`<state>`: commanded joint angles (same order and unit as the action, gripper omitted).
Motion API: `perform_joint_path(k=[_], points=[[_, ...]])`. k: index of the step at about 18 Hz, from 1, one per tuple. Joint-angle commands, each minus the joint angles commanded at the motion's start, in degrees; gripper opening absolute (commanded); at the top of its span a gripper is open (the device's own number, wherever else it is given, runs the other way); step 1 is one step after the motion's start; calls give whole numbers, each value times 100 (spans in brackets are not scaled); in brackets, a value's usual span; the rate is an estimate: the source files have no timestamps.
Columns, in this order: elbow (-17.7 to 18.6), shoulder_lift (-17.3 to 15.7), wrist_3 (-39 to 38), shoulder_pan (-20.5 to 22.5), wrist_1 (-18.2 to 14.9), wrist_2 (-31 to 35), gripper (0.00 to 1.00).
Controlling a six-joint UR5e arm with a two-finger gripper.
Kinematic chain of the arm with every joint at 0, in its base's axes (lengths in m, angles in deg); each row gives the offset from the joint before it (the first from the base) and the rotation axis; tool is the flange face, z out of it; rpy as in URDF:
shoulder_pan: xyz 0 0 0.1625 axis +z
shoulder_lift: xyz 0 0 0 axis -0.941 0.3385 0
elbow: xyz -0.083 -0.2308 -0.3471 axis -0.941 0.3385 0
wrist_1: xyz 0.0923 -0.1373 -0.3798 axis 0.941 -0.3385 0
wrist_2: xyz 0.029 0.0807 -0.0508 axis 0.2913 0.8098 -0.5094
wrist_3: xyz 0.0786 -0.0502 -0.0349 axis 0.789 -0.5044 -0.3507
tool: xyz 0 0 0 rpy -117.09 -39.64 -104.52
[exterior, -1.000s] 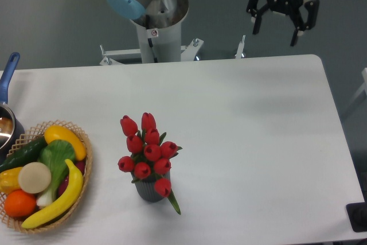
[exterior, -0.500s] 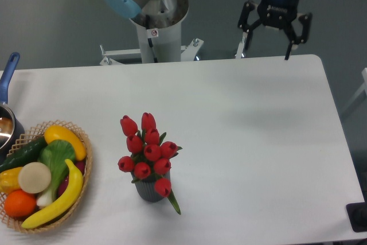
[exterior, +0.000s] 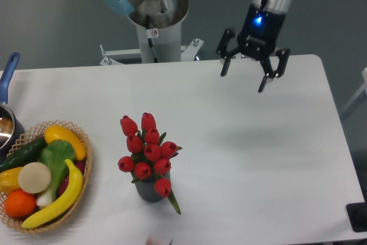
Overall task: Pick up the flowers from the vase
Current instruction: 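Move the open gripper down toward the red tulip stems in the vase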
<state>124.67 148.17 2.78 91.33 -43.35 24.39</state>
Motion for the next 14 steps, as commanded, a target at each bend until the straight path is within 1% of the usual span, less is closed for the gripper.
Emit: perform_joint_path(k=[2, 4, 6, 10, 14], points=[[-9, 141, 18, -88, 88, -185, 100], [-35, 281, 27, -298, 167, -326, 100], [-27, 413, 88, -396, 229, -440, 100], [44, 598, 185, -440, 246, -1177, 100], [44, 949, 351, -668, 255, -1380, 100]])
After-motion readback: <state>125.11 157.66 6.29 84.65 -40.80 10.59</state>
